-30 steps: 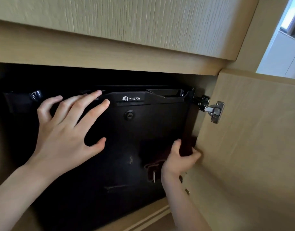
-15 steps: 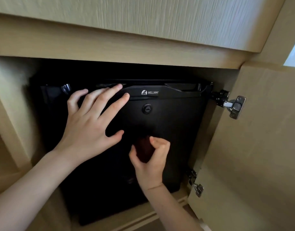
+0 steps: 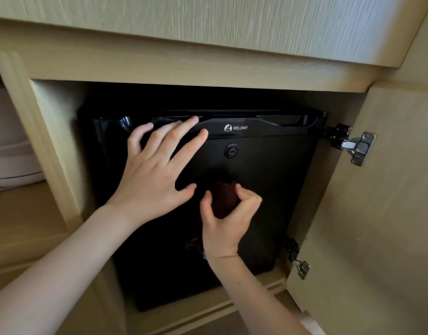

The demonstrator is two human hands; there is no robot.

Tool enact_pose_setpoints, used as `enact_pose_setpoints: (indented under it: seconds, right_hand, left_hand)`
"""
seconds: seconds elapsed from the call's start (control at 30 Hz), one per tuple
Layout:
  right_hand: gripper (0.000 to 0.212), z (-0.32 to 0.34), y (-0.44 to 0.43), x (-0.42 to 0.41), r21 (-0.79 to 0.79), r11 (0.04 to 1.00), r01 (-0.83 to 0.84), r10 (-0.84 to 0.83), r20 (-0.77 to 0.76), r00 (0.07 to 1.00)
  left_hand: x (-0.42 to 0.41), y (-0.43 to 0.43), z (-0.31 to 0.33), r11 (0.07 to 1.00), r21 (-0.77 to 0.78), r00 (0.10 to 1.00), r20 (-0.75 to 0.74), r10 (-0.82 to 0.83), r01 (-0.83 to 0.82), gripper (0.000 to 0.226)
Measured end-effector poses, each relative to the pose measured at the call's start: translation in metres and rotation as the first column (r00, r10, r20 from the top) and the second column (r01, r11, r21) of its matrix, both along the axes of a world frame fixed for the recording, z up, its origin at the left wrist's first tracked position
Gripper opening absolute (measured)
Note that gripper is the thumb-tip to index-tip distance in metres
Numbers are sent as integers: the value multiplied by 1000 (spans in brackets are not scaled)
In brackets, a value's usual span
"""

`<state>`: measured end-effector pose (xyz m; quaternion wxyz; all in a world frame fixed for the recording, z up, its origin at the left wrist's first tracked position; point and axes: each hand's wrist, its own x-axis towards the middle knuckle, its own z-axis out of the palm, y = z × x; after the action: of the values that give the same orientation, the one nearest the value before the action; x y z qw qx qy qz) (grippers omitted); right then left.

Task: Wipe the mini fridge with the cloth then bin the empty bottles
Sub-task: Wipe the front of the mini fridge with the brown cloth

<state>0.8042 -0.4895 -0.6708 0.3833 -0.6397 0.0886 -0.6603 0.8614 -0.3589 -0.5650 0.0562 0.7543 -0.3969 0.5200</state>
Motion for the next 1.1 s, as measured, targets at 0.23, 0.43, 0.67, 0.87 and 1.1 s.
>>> enact_pose_setpoints:
  seconds: [0.23,0.43,0.67,0.87,1.1]
  right_hand:
    - [40,37,-74,-12,369,929,24,-66,103,992]
    - [43,36,-35,-5,212,977,30,-51,94,994]
    - [46,25,-55,-10,-164,983,-81,76,-36,996]
    - [43,-18,-75,-21,421,906,-46,31,42,999]
    - [40,21,-73,-12,457,889,3,-53,97,994]
  left_hand:
    - [-5,-1,-1,1000,5,1000,-29,-1,1,96]
    - [-8,1,0,1000,1,998,-55,-1,1,96]
    - [-3,4,0,999,17,1000,-9,30,-30,95]
    - [-2,1,-2,996,58,998,23,65,-66,92]
    - [-9,-20,-17,981,190,995,91,32,-49,87]
